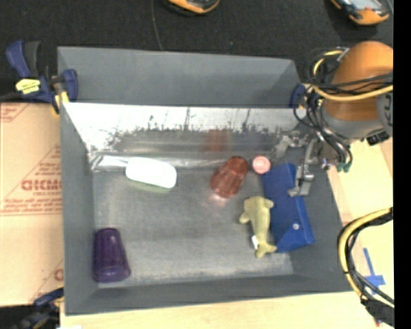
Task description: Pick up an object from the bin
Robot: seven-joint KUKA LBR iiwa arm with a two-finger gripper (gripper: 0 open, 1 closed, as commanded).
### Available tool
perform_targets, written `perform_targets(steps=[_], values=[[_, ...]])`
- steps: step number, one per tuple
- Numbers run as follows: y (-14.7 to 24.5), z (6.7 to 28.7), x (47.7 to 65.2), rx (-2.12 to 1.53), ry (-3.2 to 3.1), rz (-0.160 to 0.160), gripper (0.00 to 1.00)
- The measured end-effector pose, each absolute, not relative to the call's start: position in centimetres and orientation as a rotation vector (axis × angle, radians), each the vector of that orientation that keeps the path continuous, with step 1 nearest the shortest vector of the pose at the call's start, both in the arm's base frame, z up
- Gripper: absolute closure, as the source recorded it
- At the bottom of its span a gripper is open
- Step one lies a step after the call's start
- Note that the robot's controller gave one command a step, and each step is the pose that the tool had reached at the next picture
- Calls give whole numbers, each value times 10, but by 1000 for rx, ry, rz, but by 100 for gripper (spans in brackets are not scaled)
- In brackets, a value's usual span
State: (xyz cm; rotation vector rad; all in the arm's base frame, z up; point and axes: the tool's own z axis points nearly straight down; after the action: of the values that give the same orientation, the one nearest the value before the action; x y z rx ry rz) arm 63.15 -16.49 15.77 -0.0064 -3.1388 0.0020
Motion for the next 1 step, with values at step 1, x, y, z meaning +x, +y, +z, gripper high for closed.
perform_targets(steps=[1], values=[[-164,163,633,-2,-3146,4,0]])
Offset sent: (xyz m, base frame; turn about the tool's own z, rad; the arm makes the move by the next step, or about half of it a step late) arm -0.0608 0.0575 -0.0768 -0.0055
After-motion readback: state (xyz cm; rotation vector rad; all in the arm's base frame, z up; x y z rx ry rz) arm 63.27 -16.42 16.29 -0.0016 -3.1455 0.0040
